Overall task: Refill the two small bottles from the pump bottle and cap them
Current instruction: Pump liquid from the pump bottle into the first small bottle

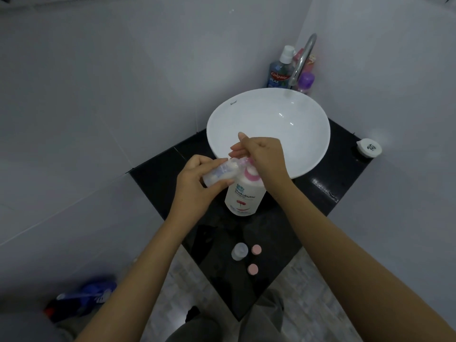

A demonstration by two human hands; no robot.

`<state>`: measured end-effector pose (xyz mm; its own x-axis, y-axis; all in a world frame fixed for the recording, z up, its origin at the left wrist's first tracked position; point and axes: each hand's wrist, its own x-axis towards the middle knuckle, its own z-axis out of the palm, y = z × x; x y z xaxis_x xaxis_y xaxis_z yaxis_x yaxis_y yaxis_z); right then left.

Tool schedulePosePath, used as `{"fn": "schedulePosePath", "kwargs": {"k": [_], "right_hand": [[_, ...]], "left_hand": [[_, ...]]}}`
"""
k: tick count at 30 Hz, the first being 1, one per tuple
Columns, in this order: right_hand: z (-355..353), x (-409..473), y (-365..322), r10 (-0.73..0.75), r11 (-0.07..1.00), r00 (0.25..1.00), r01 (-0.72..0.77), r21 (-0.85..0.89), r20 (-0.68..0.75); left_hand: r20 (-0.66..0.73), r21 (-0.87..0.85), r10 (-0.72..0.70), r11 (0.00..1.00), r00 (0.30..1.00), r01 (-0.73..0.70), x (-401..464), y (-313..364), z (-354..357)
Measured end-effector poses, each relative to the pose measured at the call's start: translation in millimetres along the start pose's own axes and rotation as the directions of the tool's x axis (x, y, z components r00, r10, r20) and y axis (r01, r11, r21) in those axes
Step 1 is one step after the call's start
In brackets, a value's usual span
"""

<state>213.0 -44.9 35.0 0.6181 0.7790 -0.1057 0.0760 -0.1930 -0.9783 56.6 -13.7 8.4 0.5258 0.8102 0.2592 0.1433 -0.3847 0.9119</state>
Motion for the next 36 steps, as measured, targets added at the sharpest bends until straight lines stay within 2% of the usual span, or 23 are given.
{"fn": "schedulePosePath", "kwargs": {"k": [3, 8, 11, 16, 19, 22, 24, 28, 30, 33, 36], "right_hand": [[-2, -2, -3, 0.004, 1.0, 0.999, -0.004, -0.008, 0.043], [-4, 1, 8, 0.111, 0.988, 0.991, -0.101, -0.119, 0.079], [-2, 0, 13, 0.108, 0.986, 0.992, -0.099, -0.132, 0.062], [-10, 4, -3, 0.059, 0.996, 0.991, -0.051, -0.072, 0.122], [-9, 4, -2, 0.069, 0.997, 0.993, -0.066, -0.032, 0.091], [-2, 0, 8, 0.129, 0.987, 0.991, -0.123, -0.107, 0.048], [-2, -1, 14, 0.118, 0.986, 0.992, -0.113, -0.125, 0.041], [-6, 1, 7, 0.108, 0.987, 0.987, -0.092, -0.13, 0.116], [-8, 4, 1, 0.085, 0.994, 0.987, -0.075, -0.077, 0.134], [-6, 5, -1, 0.071, 0.997, 0.994, -0.071, -0.012, 0.08], [-1, 2, 7, 0.1, 0.994, 0.994, -0.098, -0.049, 0.044]], "left_hand": [[0.01, -0.012, 0.012, 1.0, 1.0, -0.012, 3, 1, -2], [0.062, 0.006, -0.019, 1.0, 0.998, 0.019, 4, -9, 0], [0.073, -0.021, -0.055, 0.998, 0.996, 0.056, 3, -12, 1], [0.042, -0.073, -0.042, 0.996, 0.998, 0.045, 4, -6, 0], [0.043, -0.076, -0.038, 0.996, 0.998, 0.041, 4, -5, -1], [0.064, -0.06, -0.055, 0.996, 0.996, 0.059, 2, -9, 0], [0.083, -0.064, -0.086, 0.994, 0.993, 0.091, -1, -11, 1], [0.081, -0.089, -0.111, 0.989, 0.991, 0.118, -1, -11, 1], [0.069, -0.089, -0.094, 0.991, 0.993, 0.1, 1, -8, 0], [0.069, -0.086, -0.067, 0.994, 0.995, 0.073, 5, -6, -1], [0.086, -0.088, -0.074, 0.993, 0.993, 0.082, 6, -10, -2]]}}
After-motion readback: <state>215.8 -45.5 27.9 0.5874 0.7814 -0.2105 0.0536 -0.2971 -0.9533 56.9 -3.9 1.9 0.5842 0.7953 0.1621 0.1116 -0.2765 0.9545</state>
